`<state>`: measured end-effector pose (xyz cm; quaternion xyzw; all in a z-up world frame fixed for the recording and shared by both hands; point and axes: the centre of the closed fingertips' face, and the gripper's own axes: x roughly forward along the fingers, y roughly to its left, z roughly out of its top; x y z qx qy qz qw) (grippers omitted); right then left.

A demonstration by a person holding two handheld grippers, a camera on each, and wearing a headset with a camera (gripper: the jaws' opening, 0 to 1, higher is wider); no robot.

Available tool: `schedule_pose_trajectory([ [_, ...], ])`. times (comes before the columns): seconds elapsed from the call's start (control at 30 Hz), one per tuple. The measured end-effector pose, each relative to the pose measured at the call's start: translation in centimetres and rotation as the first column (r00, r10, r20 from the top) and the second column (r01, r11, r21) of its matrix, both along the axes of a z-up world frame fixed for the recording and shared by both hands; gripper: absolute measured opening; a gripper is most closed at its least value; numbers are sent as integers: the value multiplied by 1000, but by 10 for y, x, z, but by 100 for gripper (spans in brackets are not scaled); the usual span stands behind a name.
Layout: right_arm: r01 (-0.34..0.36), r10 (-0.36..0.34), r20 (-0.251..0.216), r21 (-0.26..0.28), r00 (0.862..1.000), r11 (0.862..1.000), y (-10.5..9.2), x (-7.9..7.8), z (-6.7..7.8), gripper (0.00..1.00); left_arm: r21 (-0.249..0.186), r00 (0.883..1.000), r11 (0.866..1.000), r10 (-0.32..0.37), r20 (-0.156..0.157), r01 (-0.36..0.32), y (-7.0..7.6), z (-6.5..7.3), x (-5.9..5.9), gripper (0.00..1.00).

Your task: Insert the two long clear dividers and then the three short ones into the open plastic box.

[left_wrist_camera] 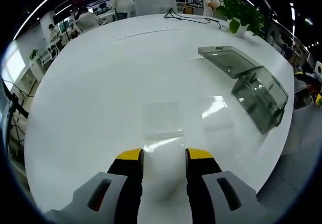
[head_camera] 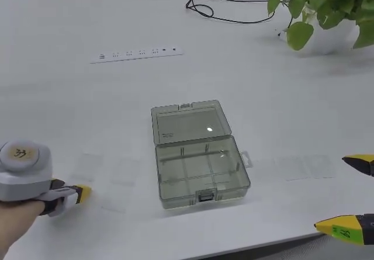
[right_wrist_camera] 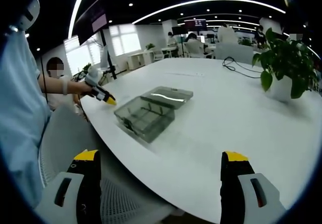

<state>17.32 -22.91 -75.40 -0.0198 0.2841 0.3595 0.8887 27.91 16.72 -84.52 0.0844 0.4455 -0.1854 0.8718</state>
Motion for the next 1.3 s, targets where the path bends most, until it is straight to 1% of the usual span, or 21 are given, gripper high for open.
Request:
schedule_pose_trajectory([
  [0.13, -1, 1, 0, -1, 1000, 1000, -1, 0, 0, 100, -11, 1000, 1000, 8, 6, -8, 0, 1, -1, 31],
  [0.27, -2, 2, -2, -2, 1000, 1000, -1, 0, 0, 100, -7, 1000, 1000, 3, 7, -3, -1, 1, -2, 31],
  [0.37, -5, 5, -1, -2, 1000, 1000, 0, 0, 0, 100, -12, 1000, 1000, 6, 12, -6, -1, 2, -1, 31],
  [0.5, -8, 8, -1, 0, 1000, 1000, 3, 1, 0, 100, -16, 1000, 1000, 1, 27, 0, -3, 8, 1, 31],
  [0.73, -12, 12, -2, 2, 1000, 1000, 6, 2, 2, 100, -34, 998, 999, -5, 61, 7, -8, 23, 10, 31],
  [0.77, -11, 11, -2, 3, 1000, 1000, 6, 3, 2, 100, -42, 997, 999, -7, 70, 10, -10, 27, 11, 31],
  [0.93, -14, 14, -1, 10, 1000, 1000, 10, 4, 3, 100, -69, 995, 997, -15, 99, 22, -20, 39, 18, 31],
  [0.97, -17, 17, -3, 10, 1000, 1000, 11, 5, 3, 100, -78, 994, 997, -16, 112, 25, -24, 43, 20, 31],
  [1.1, -19, 19, -4, 11, 1000, 1000, 14, 7, 3, 100, -102, 989, 994, -28, 143, 43, -37, 55, 29, 31],
  [1.17, -19, 19, 2, 12, 1000, 1000, 15, 9, 4, 100, -104, 988, 993, -34, 154, 51, -42, 59, 32, 31],
  [1.2, -17, 17, 4, 16, 1000, 1000, 16, 10, 5, 100, -114, 986, 992, -39, 164, 58, -46, 62, 35, 31],
  [1.23, -18, 17, 5, 18, 1000, 1000, 17, 11, 5, 100, -120, 985, 991, -39, 167, 59, -49, 64, 36, 31],
  [1.27, -18, 18, 6, 19, 1000, 1000, 17, 12, 5, 100, -123, 983, 990, -43, 178, 65, -53, 67, 38, 31],
  [1.3, -18, 18, 6, 16, 1000, 1000, 17, 12, 5, 99, -125, 982, 990, -45, 181, 68, -55, 68, 39, 31],
])
